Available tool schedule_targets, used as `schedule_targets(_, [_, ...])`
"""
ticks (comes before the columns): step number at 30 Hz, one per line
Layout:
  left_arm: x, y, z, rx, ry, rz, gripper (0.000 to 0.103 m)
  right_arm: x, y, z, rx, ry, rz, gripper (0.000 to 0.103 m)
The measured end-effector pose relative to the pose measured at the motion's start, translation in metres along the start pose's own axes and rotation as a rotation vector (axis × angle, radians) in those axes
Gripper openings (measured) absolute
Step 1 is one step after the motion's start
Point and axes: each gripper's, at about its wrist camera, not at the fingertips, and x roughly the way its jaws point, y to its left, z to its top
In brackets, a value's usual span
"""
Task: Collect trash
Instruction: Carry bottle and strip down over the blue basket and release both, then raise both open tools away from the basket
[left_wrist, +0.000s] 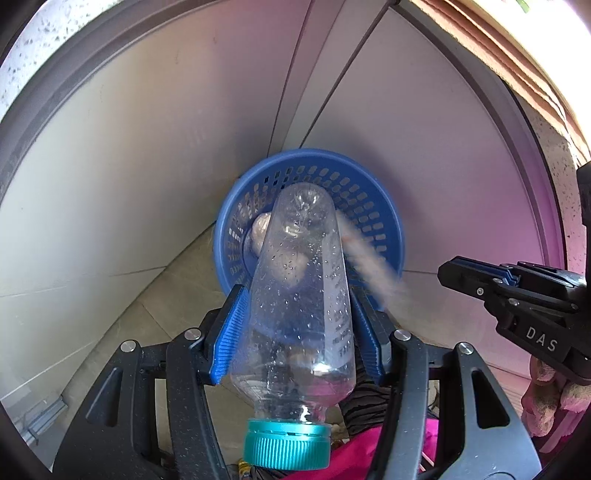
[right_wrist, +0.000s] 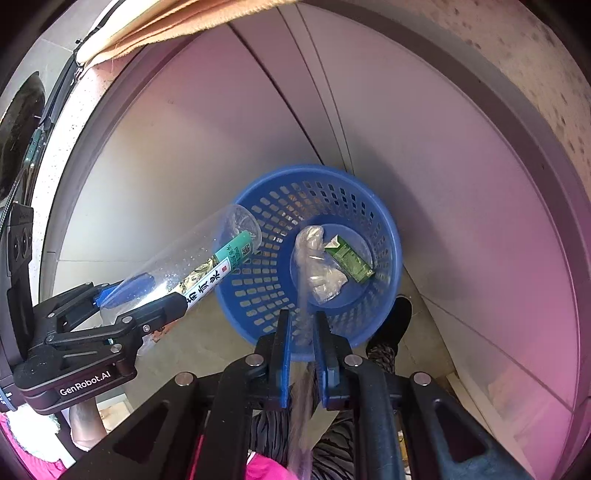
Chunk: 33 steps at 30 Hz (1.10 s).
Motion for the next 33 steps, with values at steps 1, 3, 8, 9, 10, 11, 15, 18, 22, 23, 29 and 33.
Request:
schedule_targets(1, [0.000,0.000,0.001,-0.003,0.000,-0.001,0.056,-0.001,0.001,0.001,-0.004,-0.006,-0.003,0.019])
schedule_targets(3, [-0.002,-0.001,0.001,-0.009,0.000,-0.004,0.060,-0.004,0.002,0.003,-0.012,-0.013,-0.005,0.026])
schedule_targets(8, [-0.010,0.001,0.003,-0.011,-0.014,0.001,0.061,-0.011,0.005,0.005,-0.025,-0.030,-0.016,0.040])
schedule_targets(9, [-0.012,0.002,0.004,-0.013,-0.016,-0.001,0.061,-0.013,0.006,0.005,-0.024,-0.033,-0.014,0.045])
schedule_targets(10, [-0.014,0.003,0.004,-0.013,-0.019,-0.001,0.061,-0.015,0.006,0.005,-0.025,-0.037,-0.011,0.047])
schedule_targets(11, [-0.015,0.003,0.004,-0.015,-0.023,0.000,0.061,-0.017,0.006,0.005,-0.025,-0.041,-0.011,0.048])
schedule_targets(15, [-0.020,0.005,0.009,-0.016,-0.036,0.000,0.061,-0.024,0.008,0.008,-0.030,-0.053,-0.007,0.052])
schedule_targets(18, [-0.027,0.004,0.010,-0.009,-0.053,0.005,0.061,-0.031,0.009,0.009,-0.034,-0.063,-0.002,0.053])
schedule_targets(22, [-0.041,0.002,0.010,-0.007,-0.089,0.004,0.061,-0.042,0.011,0.009,-0.045,-0.083,0.013,0.054])
schedule_targets(23, [-0.046,0.001,0.010,-0.007,-0.100,0.005,0.061,-0.045,0.013,0.009,-0.053,-0.091,0.013,0.054])
schedule_targets(29, [-0.077,-0.006,0.013,0.004,-0.174,0.013,0.061,-0.076,0.023,0.008,-0.084,-0.147,0.033,0.058])
schedule_targets(33, [-0.098,-0.013,0.018,0.013,-0.224,0.015,0.061,-0.097,0.024,0.010,-0.103,-0.188,0.043,0.062])
